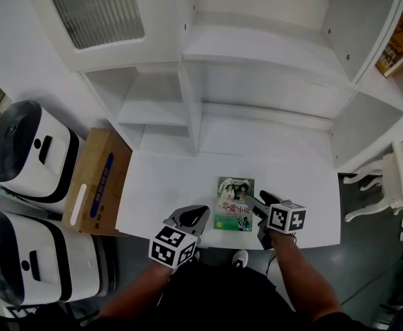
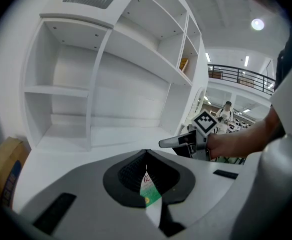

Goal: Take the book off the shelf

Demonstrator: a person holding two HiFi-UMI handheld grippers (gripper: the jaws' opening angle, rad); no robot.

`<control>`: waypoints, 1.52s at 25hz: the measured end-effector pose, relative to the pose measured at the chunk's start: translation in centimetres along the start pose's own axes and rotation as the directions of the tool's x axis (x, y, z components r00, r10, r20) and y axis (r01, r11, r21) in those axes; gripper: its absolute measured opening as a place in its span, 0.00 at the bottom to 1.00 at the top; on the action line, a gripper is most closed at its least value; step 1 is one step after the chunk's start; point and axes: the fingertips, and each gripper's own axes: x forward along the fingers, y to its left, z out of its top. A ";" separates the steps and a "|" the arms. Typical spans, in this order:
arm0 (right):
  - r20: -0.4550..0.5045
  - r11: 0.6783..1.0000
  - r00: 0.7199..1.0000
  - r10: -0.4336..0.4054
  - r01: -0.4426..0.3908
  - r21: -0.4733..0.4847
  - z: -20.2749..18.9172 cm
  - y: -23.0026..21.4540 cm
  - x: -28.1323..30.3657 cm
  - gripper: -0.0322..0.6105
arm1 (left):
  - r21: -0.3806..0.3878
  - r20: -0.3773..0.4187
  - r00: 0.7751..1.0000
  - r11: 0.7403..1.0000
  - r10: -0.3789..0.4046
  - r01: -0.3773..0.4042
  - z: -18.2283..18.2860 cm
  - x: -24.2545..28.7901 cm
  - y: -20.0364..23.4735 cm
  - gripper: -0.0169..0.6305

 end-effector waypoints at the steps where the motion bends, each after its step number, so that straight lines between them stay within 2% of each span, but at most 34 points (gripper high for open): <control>1: 0.044 0.999 0.998 0.036 -0.036 -0.007 0.9 0.9 -1.1 0.53 | 0.002 0.010 1.000 1.000 0.000 0.000 0.5 -0.1 -0.1 0.04; 2: 0.083 0.998 0.995 0.056 -0.055 -0.020 1.6 1.6 -2.3 0.49 | 0.005 0.020 1.000 1.000 0.001 -0.001 0.9 -0.2 -0.3 0.04; 4: 0.142 0.996 0.987 0.070 -0.063 -0.058 2.7 2.7 -4.6 0.27 | 0.008 0.039 0.999 1.000 0.000 0.000 1.8 -0.4 -0.7 0.04; 5: 0.163 0.995 0.984 0.076 -0.064 -0.079 3.2 3.2 -5.7 0.20 | 0.008 0.049 0.999 1.000 -0.003 0.002 2.3 -0.4 -0.9 0.04; 8: 0.206 0.986 0.974 0.095 -0.063 -0.157 4.1 4.8 -8.5 0.12 | 0.014 0.074 0.997 1.000 -0.019 0.018 3.6 -0.5 -1.9 0.04; 13: 0.245 0.974 0.964 0.104 -0.048 -0.223 4.1 6.3 -11.5 0.10 | 0.036 0.099 0.994 0.999 -0.038 0.035 4.9 -1.0 -3.3 0.04; 21: 0.251 0.972 0.968 0.018 0.041 -0.231 2.4 5.5 -12.2 0.10 | 0.069 0.072 0.996 0.997 -0.050 0.045 4.3 -0.8 -4.2 0.04; 33: 0.224 0.967 0.974 0.033 0.025 -0.253 1.8 6.5 -11.6 0.10 | 0.088 0.066 0.996 0.995 -0.062 0.056 4.4 -0.7 -4.6 0.04; 38: 0.217 0.967 0.976 0.032 0.024 -0.253 1.7 6.5 -11.6 0.10 | 0.069 0.091 0.993 0.995 -0.077 0.070 4.8 -0.8 -5.0 0.04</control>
